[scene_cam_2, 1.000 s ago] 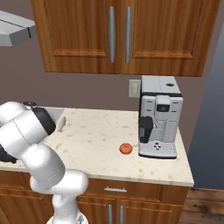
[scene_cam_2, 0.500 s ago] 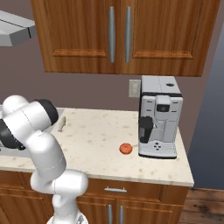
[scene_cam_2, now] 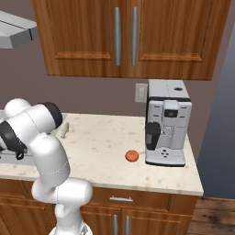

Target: Place both pans onto different burners. Then place the squash and the fish on different pans.

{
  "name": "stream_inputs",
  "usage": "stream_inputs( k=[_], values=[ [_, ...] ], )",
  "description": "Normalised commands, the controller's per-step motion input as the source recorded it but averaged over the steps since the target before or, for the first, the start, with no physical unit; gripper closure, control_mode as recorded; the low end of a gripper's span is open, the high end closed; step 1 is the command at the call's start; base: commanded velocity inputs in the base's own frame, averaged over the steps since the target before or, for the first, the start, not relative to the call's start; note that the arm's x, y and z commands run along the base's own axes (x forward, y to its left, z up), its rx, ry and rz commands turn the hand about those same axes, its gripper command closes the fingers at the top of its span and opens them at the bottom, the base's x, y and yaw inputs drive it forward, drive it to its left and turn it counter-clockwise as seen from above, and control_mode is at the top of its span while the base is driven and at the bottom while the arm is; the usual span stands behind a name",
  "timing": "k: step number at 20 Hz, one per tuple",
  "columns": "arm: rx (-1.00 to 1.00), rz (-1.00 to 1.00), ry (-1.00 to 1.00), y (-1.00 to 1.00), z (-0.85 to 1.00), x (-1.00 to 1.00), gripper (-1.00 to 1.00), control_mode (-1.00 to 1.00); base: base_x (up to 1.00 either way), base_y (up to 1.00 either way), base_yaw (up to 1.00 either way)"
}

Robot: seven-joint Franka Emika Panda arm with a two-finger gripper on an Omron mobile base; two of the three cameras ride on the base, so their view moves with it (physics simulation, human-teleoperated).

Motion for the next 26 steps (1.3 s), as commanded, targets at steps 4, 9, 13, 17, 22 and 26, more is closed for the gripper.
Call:
stream_inputs(
  k=[4, 9, 13, 17, 22, 26],
  values=[
    [0.0, -0.05, 0.0, 0.0, -0.15, -0.33, 1.0, -1.0, 0.0, 0.0, 0.0],
    [0.0, -0.03, 0.0, 0.0, -0.1, -0.47, 1.0, -1.0, 0.0, 0.0, 0.0],
    [0.0, -0.02, 0.0, 0.0, -0.11, -0.28, 1.0, -1.0, 0.0, 0.0, 0.0],
    [0.0, -0.02, 0.0, -0.1, -0.22, -0.02, 1.0, -1.0, 0.0, 0.0, 0.0],
    [0.0, -0.02, 0.0, -0.12, -0.32, 0.0, 1.0, -1.0, 0.0, 0.0, 0.0],
    [0.0, -0.01, 0.0, -0.09, -0.3, -0.22, 1.0, -1.0, 0.0, 0.0, 0.0]
  ],
)
